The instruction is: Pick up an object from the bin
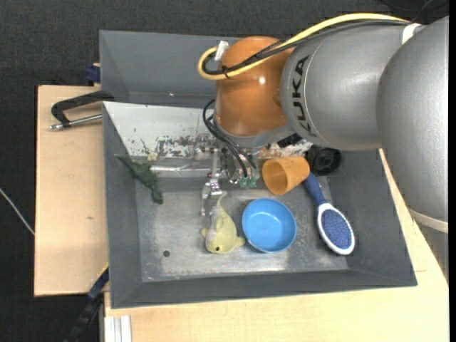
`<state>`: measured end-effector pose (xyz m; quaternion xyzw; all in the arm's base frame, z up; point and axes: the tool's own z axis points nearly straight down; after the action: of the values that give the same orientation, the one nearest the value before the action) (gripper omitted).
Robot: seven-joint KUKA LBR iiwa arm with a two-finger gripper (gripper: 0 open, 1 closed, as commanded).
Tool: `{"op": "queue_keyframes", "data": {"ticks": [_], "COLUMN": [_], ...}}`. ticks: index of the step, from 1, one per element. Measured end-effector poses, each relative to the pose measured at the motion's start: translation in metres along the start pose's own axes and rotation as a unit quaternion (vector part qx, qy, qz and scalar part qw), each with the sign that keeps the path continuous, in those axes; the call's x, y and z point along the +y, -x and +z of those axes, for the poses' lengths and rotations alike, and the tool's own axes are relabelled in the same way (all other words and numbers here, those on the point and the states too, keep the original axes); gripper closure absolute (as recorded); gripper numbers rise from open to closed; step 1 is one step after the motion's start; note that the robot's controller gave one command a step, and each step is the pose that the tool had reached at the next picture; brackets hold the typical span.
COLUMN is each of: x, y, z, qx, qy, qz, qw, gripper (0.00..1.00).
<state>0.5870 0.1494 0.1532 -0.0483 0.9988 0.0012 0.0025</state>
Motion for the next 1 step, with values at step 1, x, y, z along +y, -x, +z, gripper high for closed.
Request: {"op": "queue_keyframes", "data": {"ticks": [1], "x": [-0.0235], "y": [-0.087], "z": [0.0828], "qx": [-0.0007], "qy": [0.001], "qz": [-0.021], "qw": [0.9998], "gripper": [0.0]}}
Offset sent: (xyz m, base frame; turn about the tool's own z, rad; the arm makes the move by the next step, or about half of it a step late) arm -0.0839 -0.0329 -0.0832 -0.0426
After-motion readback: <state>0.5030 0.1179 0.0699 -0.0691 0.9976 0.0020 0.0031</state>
